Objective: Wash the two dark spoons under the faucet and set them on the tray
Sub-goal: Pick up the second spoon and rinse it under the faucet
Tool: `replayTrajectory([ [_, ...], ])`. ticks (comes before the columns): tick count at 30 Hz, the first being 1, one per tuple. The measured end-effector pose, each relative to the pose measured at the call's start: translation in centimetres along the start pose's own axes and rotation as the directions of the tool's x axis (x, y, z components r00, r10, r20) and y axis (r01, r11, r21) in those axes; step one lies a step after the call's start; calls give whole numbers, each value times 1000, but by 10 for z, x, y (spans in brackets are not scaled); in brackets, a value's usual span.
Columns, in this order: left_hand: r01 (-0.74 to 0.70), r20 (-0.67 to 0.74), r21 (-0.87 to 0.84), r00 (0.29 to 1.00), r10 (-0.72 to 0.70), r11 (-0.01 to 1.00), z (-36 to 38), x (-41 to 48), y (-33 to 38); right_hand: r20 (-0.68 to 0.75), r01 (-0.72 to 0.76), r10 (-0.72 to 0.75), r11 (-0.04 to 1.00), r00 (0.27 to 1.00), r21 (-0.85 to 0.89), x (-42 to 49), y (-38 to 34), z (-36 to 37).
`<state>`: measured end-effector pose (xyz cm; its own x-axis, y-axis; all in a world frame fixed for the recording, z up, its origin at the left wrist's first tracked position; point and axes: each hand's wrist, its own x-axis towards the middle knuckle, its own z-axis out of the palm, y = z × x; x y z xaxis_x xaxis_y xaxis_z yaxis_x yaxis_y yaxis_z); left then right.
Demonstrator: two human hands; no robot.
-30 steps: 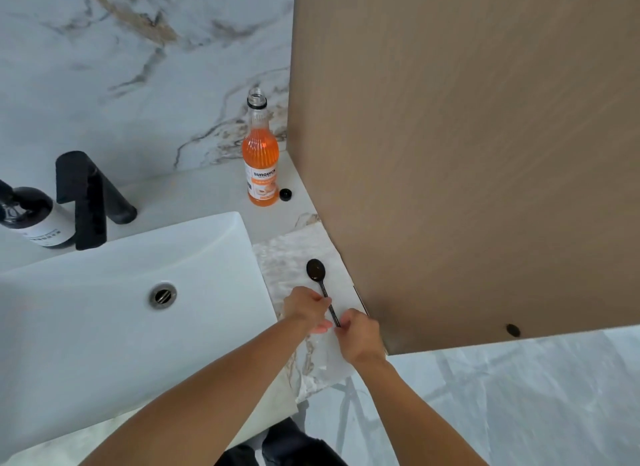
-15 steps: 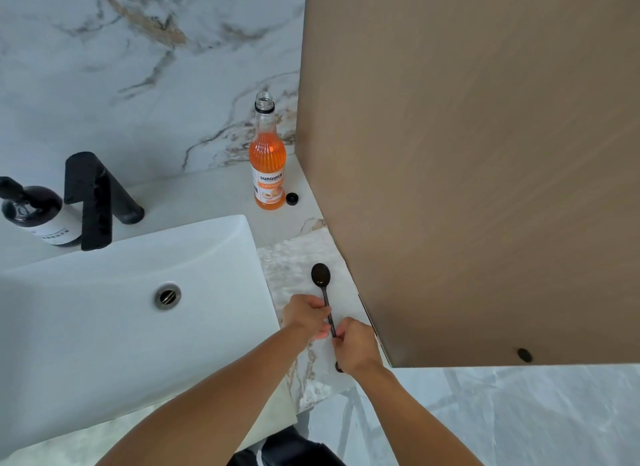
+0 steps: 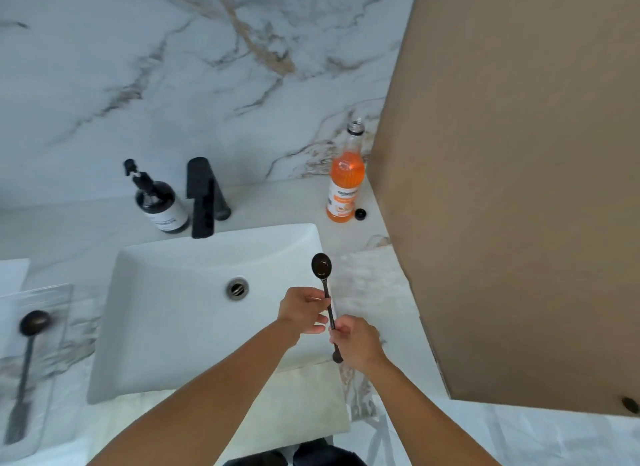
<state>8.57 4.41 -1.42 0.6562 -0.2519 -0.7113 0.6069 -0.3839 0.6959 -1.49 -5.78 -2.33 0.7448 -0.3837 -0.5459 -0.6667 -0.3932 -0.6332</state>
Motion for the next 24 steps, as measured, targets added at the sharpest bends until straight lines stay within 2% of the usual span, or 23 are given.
replayTrajectory([
  [7, 6, -73, -89, 997, -13, 996, -84, -13, -7, 182, 36, -62, 989, 981, 146, -3, -61, 45],
  [10, 0, -87, -123, 996, -11, 992, -115, -17, -10, 220, 51, -85, 986, 972, 156, -5, -83, 61],
  [15, -44, -76, -51, 996, 40, 998, -160, -19, -5, 238, 50, -83, 989, 968, 140, -3, -106, 76],
  [18, -88, -166, 14, 982, 89, 996, -194, -13, 16, 261, 16, -43, 994, 964, 107, -2, -109, 80],
  [21, -169, -288, -62, 947, 144, 984, -222, -9, 49, 295, 0, -17, 998, 955, 59, 2, -112, 85],
  [24, -224, -320, -155, 933, 166, 962, -228, -6, 80, 333, -16, 1, 999, 943, 41, 5, -119, 89],
])
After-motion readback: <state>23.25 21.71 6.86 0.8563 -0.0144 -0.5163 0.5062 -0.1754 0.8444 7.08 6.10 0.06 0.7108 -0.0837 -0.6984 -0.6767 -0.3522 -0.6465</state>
